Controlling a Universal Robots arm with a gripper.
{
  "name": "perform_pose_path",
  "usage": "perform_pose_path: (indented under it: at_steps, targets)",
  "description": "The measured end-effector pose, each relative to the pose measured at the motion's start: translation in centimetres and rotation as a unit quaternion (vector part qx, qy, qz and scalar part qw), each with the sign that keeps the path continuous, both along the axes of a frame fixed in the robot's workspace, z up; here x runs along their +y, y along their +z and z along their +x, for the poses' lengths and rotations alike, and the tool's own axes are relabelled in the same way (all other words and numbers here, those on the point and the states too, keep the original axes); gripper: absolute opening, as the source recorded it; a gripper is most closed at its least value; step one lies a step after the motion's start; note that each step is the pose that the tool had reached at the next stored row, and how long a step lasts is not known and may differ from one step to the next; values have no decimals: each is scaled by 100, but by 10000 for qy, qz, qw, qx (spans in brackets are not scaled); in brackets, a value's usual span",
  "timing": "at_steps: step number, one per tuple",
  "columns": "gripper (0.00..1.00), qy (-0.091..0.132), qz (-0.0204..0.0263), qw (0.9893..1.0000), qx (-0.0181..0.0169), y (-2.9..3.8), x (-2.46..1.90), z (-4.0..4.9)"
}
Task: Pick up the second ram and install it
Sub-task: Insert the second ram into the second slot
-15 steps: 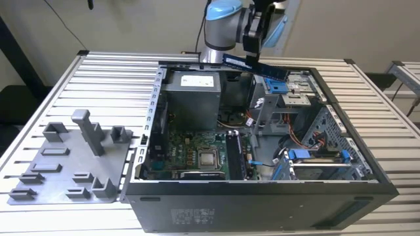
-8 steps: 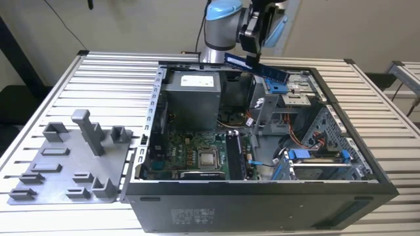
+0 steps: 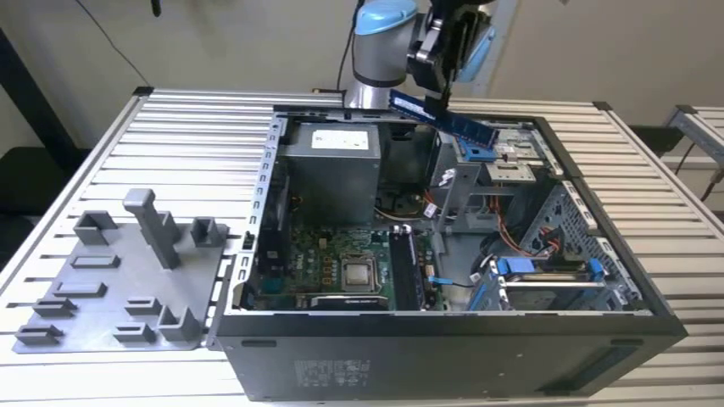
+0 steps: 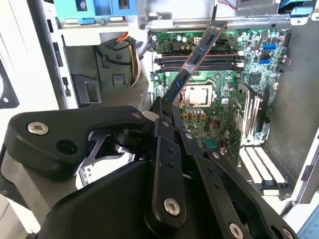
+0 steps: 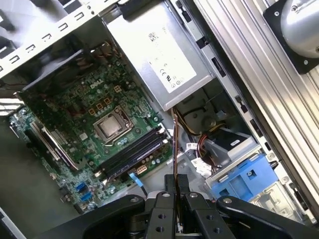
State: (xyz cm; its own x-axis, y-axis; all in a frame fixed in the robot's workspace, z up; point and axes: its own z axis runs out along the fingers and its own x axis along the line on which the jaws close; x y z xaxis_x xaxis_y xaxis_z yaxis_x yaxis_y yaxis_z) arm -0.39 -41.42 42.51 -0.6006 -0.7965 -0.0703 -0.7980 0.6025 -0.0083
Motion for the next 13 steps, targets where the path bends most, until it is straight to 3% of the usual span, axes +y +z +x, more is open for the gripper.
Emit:
perform_pose_path:
  at_steps: [3, 9, 13]
  targets:
    - [13, -153, -9, 9999, 19, -1, 0, 0]
    - [13, -362, -37, 9993, 95, 0, 0, 4]
    - [13, -506, -37, 9987, 101, -6, 0, 8]
